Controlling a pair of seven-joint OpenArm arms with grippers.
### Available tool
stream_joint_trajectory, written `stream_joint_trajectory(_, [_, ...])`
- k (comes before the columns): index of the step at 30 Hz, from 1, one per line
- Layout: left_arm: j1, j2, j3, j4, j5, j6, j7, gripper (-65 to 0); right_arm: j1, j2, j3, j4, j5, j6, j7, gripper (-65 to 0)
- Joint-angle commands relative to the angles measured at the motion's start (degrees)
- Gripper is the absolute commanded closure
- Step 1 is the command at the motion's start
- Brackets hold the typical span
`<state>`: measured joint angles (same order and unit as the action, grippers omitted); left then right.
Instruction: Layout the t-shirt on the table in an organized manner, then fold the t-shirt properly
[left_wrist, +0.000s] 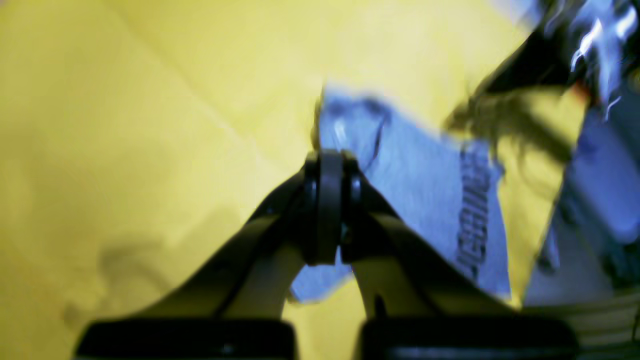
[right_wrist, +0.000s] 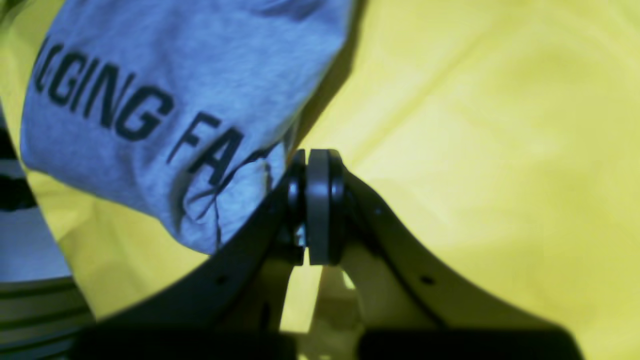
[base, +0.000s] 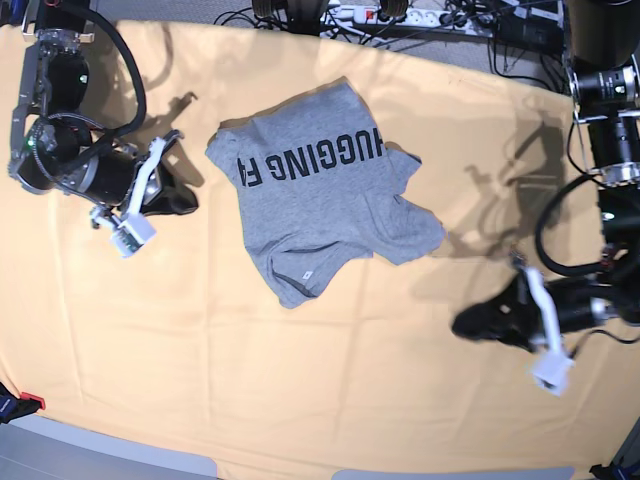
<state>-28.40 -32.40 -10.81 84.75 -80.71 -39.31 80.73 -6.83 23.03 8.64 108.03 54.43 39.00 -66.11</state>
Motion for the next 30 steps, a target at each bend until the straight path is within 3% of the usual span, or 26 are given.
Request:
stream_joint_trajectory(1, [-0.9, -1.6, -1.4, 0.7, -1.5, 0.0, -0.7, 0.0, 0.8, 0.8, -0.3, -0.6, 0.8, 0.6, 1.9, 0.0])
stream_joint_trajectory(10, [6.1, -3.9, -5.0, 0.7, -4.1, 0.3, -0.7, 0.0, 1.0, 0.8, -9.7, -5.0, 1.9, 1.0, 1.7, 0.0])
stream_joint_trajectory(14, [8.7, -4.0, -5.0, 0.7, -4.1, 0.3, -0.7, 0.0, 0.7, 0.8, -13.3, -4.9, 8.9, 1.0, -5.6, 0.0])
stream_joint_trajectory(19, [10.6, -4.0, -5.0, 0.7, -4.3, 0.3, -0.7, 0.0, -2.6, 0.8, -13.5, -4.4, 14.4, 1.0, -9.7, 0.0])
stream_joint_trajectory(30, [10.6, -3.9, -5.0, 0.7, -4.3, 0.2, -0.7, 0.0, -6.0, 0.8, -13.0, 4.0, 14.1, 1.0, -10.9, 0.0])
